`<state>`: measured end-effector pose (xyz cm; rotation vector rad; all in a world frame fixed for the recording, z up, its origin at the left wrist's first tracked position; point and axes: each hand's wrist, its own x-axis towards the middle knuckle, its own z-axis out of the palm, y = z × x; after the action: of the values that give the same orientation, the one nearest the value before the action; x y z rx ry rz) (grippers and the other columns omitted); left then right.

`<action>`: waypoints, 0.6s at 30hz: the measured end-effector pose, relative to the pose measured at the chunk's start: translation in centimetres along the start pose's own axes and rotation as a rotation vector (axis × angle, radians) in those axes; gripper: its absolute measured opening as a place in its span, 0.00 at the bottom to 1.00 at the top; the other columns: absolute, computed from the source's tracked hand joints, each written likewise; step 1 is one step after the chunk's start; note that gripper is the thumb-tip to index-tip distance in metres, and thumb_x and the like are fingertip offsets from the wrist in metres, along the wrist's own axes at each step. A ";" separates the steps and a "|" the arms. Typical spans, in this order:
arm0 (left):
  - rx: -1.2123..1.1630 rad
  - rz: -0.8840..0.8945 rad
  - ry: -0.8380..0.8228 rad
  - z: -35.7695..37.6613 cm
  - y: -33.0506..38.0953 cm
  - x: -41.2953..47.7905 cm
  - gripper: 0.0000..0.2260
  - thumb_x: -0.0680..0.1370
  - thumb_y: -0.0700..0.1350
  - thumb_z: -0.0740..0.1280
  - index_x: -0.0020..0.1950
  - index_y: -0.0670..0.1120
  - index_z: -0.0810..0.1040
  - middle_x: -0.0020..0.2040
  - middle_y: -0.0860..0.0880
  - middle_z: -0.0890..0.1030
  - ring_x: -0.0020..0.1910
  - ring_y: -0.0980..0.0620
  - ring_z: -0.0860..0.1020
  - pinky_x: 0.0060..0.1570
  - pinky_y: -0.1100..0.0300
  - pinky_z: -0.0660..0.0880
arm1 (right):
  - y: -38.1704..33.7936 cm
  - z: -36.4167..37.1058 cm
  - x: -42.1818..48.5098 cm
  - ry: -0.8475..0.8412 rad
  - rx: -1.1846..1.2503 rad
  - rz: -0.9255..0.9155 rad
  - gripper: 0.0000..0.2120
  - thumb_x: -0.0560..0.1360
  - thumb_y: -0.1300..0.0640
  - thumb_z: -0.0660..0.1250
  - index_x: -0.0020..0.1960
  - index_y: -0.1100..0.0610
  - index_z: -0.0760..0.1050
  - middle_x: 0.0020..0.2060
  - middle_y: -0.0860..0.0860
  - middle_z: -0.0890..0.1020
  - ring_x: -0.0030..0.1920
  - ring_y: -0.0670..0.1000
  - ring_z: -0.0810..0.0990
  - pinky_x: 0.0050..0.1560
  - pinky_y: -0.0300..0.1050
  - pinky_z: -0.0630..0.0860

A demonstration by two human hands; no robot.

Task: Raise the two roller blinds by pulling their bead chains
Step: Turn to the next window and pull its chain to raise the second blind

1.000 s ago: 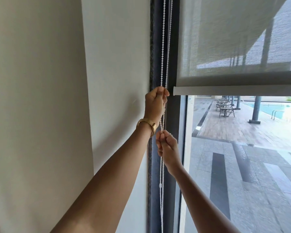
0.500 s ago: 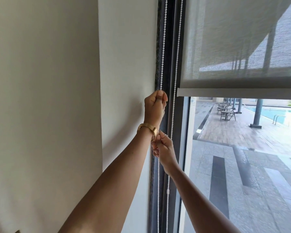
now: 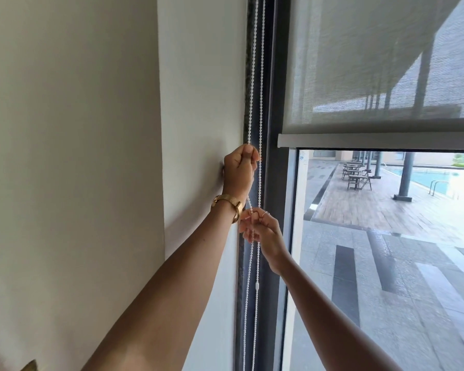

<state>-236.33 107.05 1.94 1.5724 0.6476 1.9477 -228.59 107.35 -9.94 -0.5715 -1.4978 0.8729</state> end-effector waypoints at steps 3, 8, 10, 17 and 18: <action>-0.007 -0.023 -0.034 0.3 0.0 0.4 0.17 0.81 0.36 0.53 0.32 0.44 0.69 0.28 0.48 0.63 0.20 0.60 0.59 0.20 0.70 0.57 | -0.2 -0.9 0.1 0.015 -0.007 0.017 0.15 0.80 0.67 0.52 0.47 0.59 0.77 0.35 0.53 0.83 0.32 0.48 0.77 0.31 0.36 0.73; 0.049 -0.020 -0.082 0.7 -0.2 -0.1 0.17 0.83 0.44 0.53 0.37 0.46 0.72 0.27 0.49 0.64 0.20 0.59 0.63 0.21 0.72 0.60 | -0.6 -1.4 -0.2 0.059 -0.088 0.022 0.15 0.82 0.62 0.53 0.48 0.54 0.77 0.44 0.63 0.82 0.39 0.53 0.79 0.38 0.38 0.77; 0.111 0.004 -0.084 0.6 -0.9 -0.9 0.14 0.83 0.44 0.53 0.41 0.44 0.74 0.27 0.50 0.65 0.21 0.59 0.63 0.23 0.70 0.61 | -0.7 -1.5 -0.4 0.087 -0.157 0.010 0.15 0.82 0.62 0.53 0.47 0.53 0.77 0.43 0.60 0.81 0.41 0.53 0.78 0.41 0.43 0.75; 0.340 0.072 -0.062 -0.8 -4.5 -5.2 0.19 0.81 0.47 0.59 0.71 0.45 0.63 0.63 0.41 0.78 0.59 0.48 0.78 0.59 0.57 0.74 | -2.1 -3.4 -1.3 0.151 -0.730 -0.198 0.12 0.80 0.60 0.57 0.54 0.60 0.78 0.50 0.54 0.83 0.51 0.49 0.79 0.51 0.35 0.72; 0.370 0.093 -0.053 -0.9 -4.9 -5.6 0.21 0.81 0.47 0.59 0.73 0.45 0.61 0.67 0.41 0.75 0.63 0.46 0.76 0.62 0.55 0.72 | -2.5 -3.7 -1.6 0.157 -0.816 -0.202 0.13 0.80 0.59 0.56 0.56 0.59 0.78 0.52 0.54 0.83 0.53 0.50 0.79 0.54 0.38 0.72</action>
<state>-235.74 106.76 -5.55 1.8963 0.9720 1.9244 -224.42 105.33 -9.09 -1.0269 -1.7031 0.0204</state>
